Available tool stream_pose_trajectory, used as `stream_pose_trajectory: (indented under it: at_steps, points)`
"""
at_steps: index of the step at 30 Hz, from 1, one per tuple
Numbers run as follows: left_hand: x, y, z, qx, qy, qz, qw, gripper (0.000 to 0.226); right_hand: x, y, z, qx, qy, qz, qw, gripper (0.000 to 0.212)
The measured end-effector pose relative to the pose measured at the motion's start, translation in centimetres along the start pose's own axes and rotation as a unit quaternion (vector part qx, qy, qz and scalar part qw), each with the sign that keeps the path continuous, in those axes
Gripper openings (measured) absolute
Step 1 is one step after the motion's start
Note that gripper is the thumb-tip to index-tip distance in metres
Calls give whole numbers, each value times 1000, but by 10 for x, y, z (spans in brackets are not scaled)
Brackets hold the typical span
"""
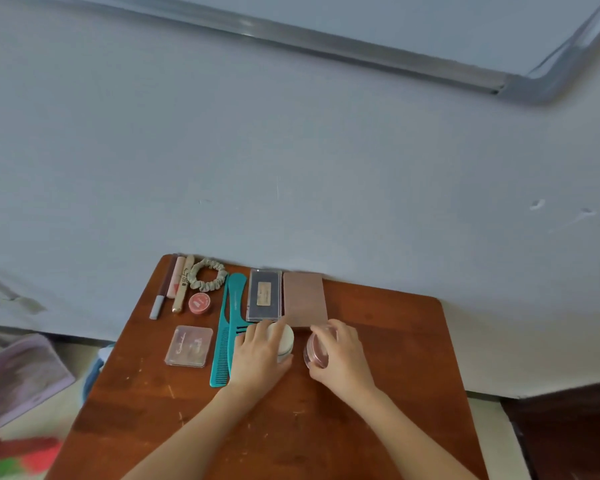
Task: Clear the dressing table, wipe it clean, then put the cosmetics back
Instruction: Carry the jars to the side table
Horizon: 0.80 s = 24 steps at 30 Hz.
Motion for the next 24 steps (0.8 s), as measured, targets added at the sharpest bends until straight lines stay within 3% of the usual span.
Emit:
stream_pose_trajectory:
  at_steps: [4, 10, 15, 21, 24]
  points:
    - [-3, -1, 7, 34, 18, 49, 998, 79, -5, 4, 14, 6, -28, -16, 999, 62]
    - [-1, -5, -4, 6, -8, 46, 999, 74, -5, -1, 9, 17, -29, -28, 999, 64]
    - [0, -16, -19, 45, 19, 89, 995, 87, 4, -16, -7, 59, -6, -12, 998, 52]
    - [9, -24, -51, -3, -32, 56, 998, 63, 12, -10, -45, 57, 24, 4, 998, 51]
    - [10, -26, -63, -16, -24, 57, 998, 62, 9, -5, -67, 44, 56, 8, 997, 54]
Point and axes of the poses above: each hand's wrist, its own z-axis towards the middle knuckle, its own y-axis out of the palm, x = y × z, the point moved 2 cm from there along z, towards the middle knuckle, and after that the axes turned 8 degrees about x, right-handed, at the moved point
